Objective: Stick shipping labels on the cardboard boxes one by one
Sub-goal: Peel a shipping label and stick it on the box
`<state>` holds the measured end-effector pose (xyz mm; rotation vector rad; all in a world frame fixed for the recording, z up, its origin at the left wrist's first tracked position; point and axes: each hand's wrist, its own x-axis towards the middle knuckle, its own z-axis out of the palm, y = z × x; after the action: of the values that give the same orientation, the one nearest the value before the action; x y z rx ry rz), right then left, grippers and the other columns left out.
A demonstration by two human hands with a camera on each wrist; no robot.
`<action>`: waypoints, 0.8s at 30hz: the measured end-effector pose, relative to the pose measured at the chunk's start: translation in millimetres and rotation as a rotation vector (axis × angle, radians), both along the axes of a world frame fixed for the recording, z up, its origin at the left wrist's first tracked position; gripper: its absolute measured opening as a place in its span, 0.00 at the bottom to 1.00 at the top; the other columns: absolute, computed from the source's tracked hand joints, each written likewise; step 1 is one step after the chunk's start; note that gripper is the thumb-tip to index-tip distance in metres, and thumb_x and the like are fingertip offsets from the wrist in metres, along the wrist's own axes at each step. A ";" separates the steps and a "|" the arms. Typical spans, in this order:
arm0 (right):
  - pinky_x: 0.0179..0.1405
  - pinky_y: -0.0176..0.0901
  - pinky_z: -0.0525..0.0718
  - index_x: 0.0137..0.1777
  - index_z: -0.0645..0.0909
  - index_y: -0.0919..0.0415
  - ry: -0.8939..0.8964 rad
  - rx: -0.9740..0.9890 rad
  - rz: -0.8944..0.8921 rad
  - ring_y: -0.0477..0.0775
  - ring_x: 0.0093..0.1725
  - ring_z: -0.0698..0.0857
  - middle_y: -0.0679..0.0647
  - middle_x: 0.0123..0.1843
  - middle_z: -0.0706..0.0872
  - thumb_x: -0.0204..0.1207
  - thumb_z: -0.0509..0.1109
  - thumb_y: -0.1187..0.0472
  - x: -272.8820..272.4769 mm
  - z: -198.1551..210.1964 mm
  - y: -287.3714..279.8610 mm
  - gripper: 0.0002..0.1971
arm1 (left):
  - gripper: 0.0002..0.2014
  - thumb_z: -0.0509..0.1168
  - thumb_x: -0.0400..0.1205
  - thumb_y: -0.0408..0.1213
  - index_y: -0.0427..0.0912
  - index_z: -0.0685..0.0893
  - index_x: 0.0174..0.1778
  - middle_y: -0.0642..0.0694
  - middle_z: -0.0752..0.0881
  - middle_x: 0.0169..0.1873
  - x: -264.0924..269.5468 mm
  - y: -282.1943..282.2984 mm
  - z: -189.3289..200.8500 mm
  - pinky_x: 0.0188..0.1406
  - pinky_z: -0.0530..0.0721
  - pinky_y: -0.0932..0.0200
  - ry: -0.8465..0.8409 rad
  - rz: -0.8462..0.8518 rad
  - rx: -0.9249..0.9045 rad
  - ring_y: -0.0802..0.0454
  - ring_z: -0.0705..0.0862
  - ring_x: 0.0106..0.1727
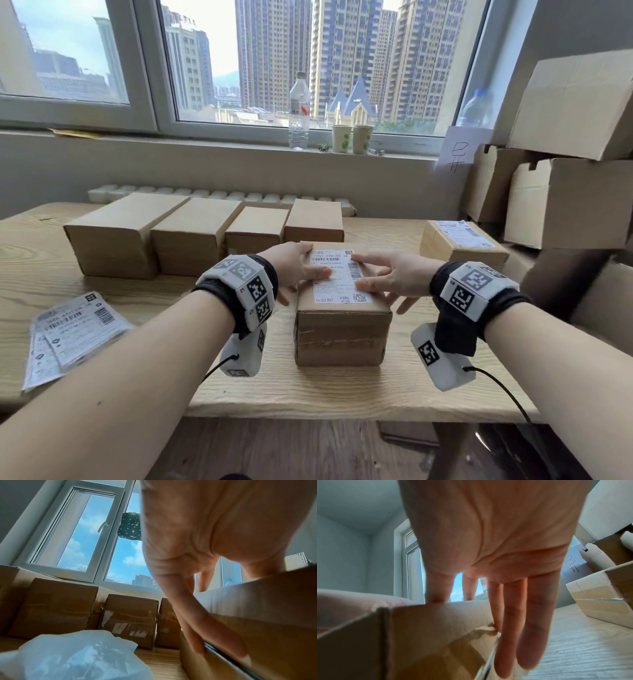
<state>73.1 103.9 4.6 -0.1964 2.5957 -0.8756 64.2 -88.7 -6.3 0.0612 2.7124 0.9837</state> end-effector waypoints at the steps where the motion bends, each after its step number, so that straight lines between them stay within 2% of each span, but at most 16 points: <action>1: 0.38 0.45 0.88 0.81 0.54 0.40 -0.008 -0.004 0.004 0.56 0.47 0.87 0.59 0.67 0.81 0.77 0.68 0.49 1.7 0.3 0.2 0.36 | 0.39 0.66 0.78 0.53 0.50 0.55 0.82 0.44 0.77 0.62 1.2 0.5 -0.6 0.38 0.90 0.47 -0.003 0.006 0.014 0.47 0.85 0.49; 4: 0.37 0.45 0.88 0.82 0.52 0.41 0.001 -0.024 -0.001 0.54 0.41 0.87 0.59 0.62 0.82 0.78 0.66 0.48 7.9 -2.3 -1.0 0.36 | 0.33 0.61 0.82 0.51 0.48 0.57 0.81 0.43 0.79 0.58 4.5 2.2 -3.3 0.37 0.89 0.42 -0.003 0.031 0.053 0.41 0.86 0.54; 7: 0.35 0.47 0.88 0.82 0.54 0.42 0.045 -0.057 -0.048 0.56 0.38 0.88 0.56 0.55 0.82 0.83 0.61 0.50 13.3 -10.1 -3.2 0.30 | 0.25 0.54 0.86 0.49 0.48 0.60 0.79 0.39 0.82 0.58 3.9 3.4 -7.9 0.30 0.89 0.47 0.013 0.080 0.059 0.38 0.88 0.53; 9: 0.35 0.48 0.89 0.81 0.56 0.42 0.068 -0.093 -0.102 0.58 0.37 0.88 0.56 0.56 0.83 0.84 0.58 0.53 15.7 -14.9 -0.9 0.26 | 0.21 0.51 0.87 0.49 0.43 0.66 0.74 0.34 0.84 0.56 3.7 5.2 -9.4 0.32 0.89 0.46 -0.023 0.125 0.078 0.36 0.88 0.51; 11: 0.35 0.47 0.89 0.80 0.59 0.43 0.079 -0.137 -0.160 0.57 0.35 0.89 0.57 0.54 0.85 0.85 0.56 0.55 17.3 -17.6 4.8 0.24 | 0.25 0.49 0.87 0.51 0.35 0.68 0.72 0.31 0.85 0.55 5.7 6.4 -8.5 0.37 0.89 0.45 -0.112 0.181 0.103 0.35 0.89 0.46; 14: 0.35 0.46 0.89 0.79 0.64 0.49 0.105 -0.186 -0.230 0.55 0.32 0.87 0.57 0.45 0.86 0.86 0.55 0.57 19.9 -17.6 14.8 0.22 | 0.26 0.52 0.86 0.50 0.31 0.71 0.70 0.32 0.83 0.58 11.1 11.8 -3.5 0.25 0.88 0.54 -0.146 0.133 0.108 0.42 0.88 0.35; 16: 0.39 0.47 0.89 0.77 0.68 0.52 0.155 -0.191 -0.272 0.54 0.32 0.86 0.56 0.41 0.85 0.85 0.56 0.58 22.9 -13.8 20.0 0.20 | 0.27 0.56 0.85 0.52 0.32 0.72 0.69 0.34 0.83 0.59 13.3 20.6 1.5 0.28 0.89 0.54 -0.118 0.056 0.078 0.43 0.88 0.39; 18: 0.44 0.50 0.90 0.75 0.71 0.53 0.221 -0.158 -0.310 0.56 0.37 0.88 0.56 0.49 0.84 0.84 0.58 0.56 26.2 -7.7 24.0 0.20 | 0.27 0.59 0.82 0.53 0.33 0.74 0.66 0.37 0.84 0.56 14.5 32.0 7.9 0.33 0.90 0.54 -0.079 0.001 0.054 0.43 0.89 0.45; 21: 0.59 0.52 0.84 0.71 0.75 0.47 0.366 0.066 -0.353 0.57 0.47 0.89 0.52 0.65 0.81 0.82 0.60 0.49 27.5 2.6 36.8 0.19 | 0.24 0.62 0.81 0.53 0.36 0.76 0.65 0.40 0.85 0.53 17.3 50.1 20.7 0.40 0.90 0.52 -0.005 -0.055 0.074 0.43 0.88 0.49; 23: 0.65 0.51 0.79 0.71 0.75 0.45 0.448 0.097 -0.389 0.58 0.58 0.85 0.51 0.71 0.78 0.80 0.61 0.47 24.6 6.4 50.0 0.19 | 0.21 0.62 0.82 0.50 0.42 0.75 0.67 0.47 0.83 0.49 17.5 62.3 29.2 0.46 0.90 0.48 0.077 -0.099 0.093 0.44 0.87 0.51; 24: 0.68 0.49 0.76 0.71 0.74 0.46 0.485 0.090 -0.405 0.59 0.65 0.82 0.51 0.73 0.77 0.80 0.61 0.48 23.5 8.4 56.2 0.20 | 0.23 0.63 0.82 0.49 0.43 0.72 0.70 0.49 0.82 0.51 16.2 68.3 32.7 0.48 0.89 0.47 0.116 -0.117 0.107 0.45 0.85 0.52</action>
<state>96.5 160.1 13.0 0.1736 3.1916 -0.9309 80.4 -20.5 26.5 0.3021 2.7205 1.1212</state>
